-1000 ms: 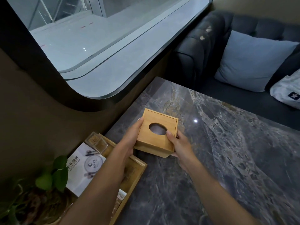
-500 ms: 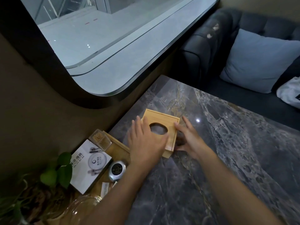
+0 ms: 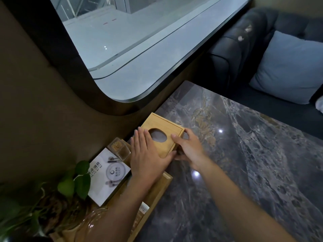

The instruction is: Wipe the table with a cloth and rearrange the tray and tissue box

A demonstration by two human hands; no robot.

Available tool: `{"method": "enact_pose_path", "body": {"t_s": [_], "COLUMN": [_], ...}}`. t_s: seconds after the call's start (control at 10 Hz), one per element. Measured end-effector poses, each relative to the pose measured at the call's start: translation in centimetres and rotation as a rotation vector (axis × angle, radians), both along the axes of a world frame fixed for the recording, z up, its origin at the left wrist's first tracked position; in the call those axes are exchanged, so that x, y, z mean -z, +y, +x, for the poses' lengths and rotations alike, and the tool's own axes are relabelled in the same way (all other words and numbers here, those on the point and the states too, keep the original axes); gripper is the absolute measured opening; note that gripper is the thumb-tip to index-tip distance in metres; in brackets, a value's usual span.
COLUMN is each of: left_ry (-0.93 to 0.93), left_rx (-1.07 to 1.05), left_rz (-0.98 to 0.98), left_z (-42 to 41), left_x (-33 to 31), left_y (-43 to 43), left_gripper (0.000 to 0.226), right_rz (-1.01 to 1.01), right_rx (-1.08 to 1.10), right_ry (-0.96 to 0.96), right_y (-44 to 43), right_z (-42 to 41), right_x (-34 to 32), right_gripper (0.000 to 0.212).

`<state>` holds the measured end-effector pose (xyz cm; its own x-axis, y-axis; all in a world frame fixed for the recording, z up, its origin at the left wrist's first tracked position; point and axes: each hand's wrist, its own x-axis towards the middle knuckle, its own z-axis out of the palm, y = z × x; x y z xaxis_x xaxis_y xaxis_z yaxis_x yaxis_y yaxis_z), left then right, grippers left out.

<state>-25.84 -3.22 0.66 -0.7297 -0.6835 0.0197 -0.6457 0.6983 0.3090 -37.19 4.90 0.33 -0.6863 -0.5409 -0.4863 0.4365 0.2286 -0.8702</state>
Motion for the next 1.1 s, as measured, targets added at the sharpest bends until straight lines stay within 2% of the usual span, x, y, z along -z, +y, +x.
{"method": "enact_pose_path", "body": {"t_s": [0.2, 0.3, 0.6, 0.7, 0.8, 0.9, 1.1], "left_ry": [0.008, 0.018, 0.004, -0.025, -0.006, 0.013, 0.117], "left_rx": [-0.019, -0.022, -0.027, -0.02, -0.006, 0.027, 0.156], "left_rz": [0.007, -0.01, -0.05, -0.05, 0.0, 0.013, -0.025], "left_z": [0.0, 0.3, 0.3, 0.3, 0.2, 0.0, -2.5], "left_x": [-0.5, -0.4, -0.3, -0.5, -1.1, -2.2, -6.1], "left_y": [-1.3, -1.6, -1.4, -1.5, -1.9, -1.9, -0.4], "left_gripper": [0.097, 0.082, 0.081, 0.082, 0.08, 0.077, 0.075], "right_rz": [-0.016, -0.049, 0.026, 0.077, 0.246, 0.385, 0.481], "right_rx": [-0.064, -0.08, -0.103, -0.147, -0.205, -0.238, -0.203], "right_ry": [-0.001, -0.094, -0.003, 0.172, 0.399, 0.54, 0.791], "right_y": [-1.6, -2.3, -2.7, -2.3, -1.2, 0.4, 4.9], "right_z": [0.1, 0.4, 0.7, 0.9, 0.4, -0.2, -2.6], "right_x": [-0.3, -0.2, 0.0, -0.3, -0.9, -2.0, -6.7], "right_gripper": [0.024, 0.05, 0.052, 0.043, 0.055, 0.073, 0.076]}}
